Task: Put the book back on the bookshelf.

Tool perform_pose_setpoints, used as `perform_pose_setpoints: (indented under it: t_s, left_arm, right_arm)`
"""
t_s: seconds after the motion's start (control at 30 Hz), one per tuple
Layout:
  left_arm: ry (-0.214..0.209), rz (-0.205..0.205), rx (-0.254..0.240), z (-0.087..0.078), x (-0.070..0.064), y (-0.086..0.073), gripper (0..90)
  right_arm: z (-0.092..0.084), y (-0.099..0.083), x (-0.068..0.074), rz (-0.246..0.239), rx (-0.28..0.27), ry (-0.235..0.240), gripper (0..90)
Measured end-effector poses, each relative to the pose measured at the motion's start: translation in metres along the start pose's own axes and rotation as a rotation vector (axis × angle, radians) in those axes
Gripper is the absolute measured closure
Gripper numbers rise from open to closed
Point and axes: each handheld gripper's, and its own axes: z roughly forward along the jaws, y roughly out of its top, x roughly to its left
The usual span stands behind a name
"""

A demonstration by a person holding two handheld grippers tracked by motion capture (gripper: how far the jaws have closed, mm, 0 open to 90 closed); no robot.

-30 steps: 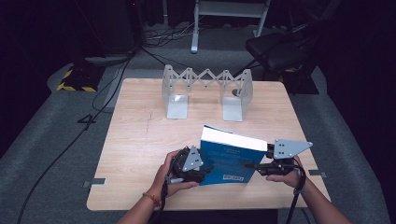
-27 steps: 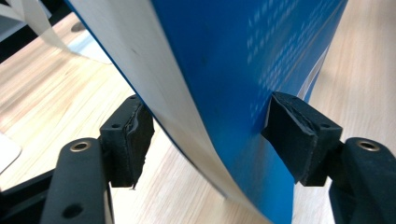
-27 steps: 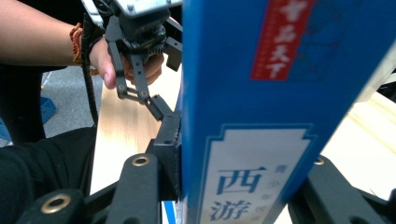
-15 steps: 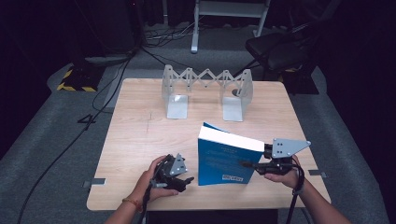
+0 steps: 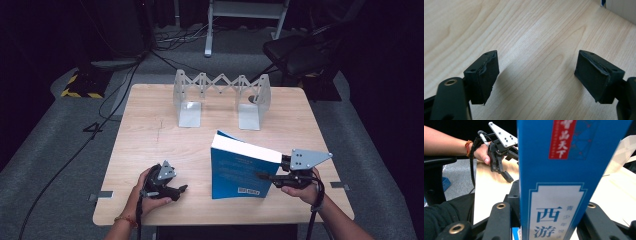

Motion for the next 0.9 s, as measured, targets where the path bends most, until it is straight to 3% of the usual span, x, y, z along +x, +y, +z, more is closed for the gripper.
perform_pose_setpoints:
  t_s: [0.13, 0.43, 0.9]
  left_arm:
    - [-0.004, -0.015, 0.003, 0.0, 0.0, 0.0, 18.8]
    - [-0.004, -0.016, 0.005, 0.0, 0.0, 0.0, 18.4]
    - [-0.005, -0.016, 0.006, 0.0, 0.0, 0.0, 18.3]
  right_arm:
    - [-0.001, 0.003, 0.0, 0.021, -0.002, 0.002, 61.8]
    - [0.001, 0.022, 0.002, -0.017, 0.019, 0.001, 62.0]
    - [0.004, 0.036, 0.007, -0.034, 0.029, 0.007, 61.9]
